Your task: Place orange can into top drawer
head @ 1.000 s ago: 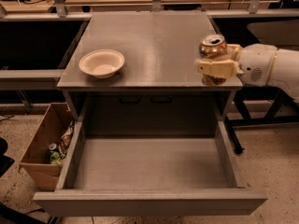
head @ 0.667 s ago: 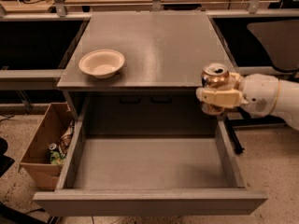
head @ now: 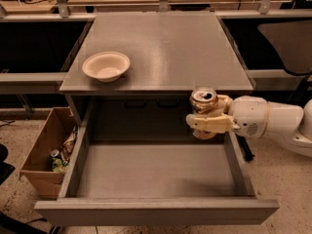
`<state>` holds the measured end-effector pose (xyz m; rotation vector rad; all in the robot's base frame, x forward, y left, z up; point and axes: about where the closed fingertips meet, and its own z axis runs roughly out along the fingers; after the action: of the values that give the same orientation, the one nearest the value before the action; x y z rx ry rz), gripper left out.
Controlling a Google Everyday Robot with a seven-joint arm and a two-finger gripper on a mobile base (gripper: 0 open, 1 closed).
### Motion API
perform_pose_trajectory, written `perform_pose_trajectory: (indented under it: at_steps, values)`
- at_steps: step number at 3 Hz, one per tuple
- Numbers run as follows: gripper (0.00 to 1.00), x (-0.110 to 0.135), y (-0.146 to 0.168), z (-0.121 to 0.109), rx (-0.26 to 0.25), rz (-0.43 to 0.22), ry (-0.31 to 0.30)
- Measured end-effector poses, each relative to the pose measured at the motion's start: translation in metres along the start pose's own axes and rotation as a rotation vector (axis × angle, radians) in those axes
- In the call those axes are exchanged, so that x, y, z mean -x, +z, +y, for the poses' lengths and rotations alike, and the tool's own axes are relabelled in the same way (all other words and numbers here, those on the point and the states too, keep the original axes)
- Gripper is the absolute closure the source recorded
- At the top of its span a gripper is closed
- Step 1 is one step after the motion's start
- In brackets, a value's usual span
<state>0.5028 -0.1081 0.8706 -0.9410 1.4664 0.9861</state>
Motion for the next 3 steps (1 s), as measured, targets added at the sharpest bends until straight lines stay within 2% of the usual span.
perform_pose_trajectory:
  at_steps: [1,2,3]
  values:
    - [1.0,-0.005,0.039,0.008,0.074,0.016,-0.005]
    - [1.0,-0.018,0.108,0.034,0.175,0.009,-0.034]
    - [1.0,-0.039,0.161,0.061,0.22,0.008,-0.09]
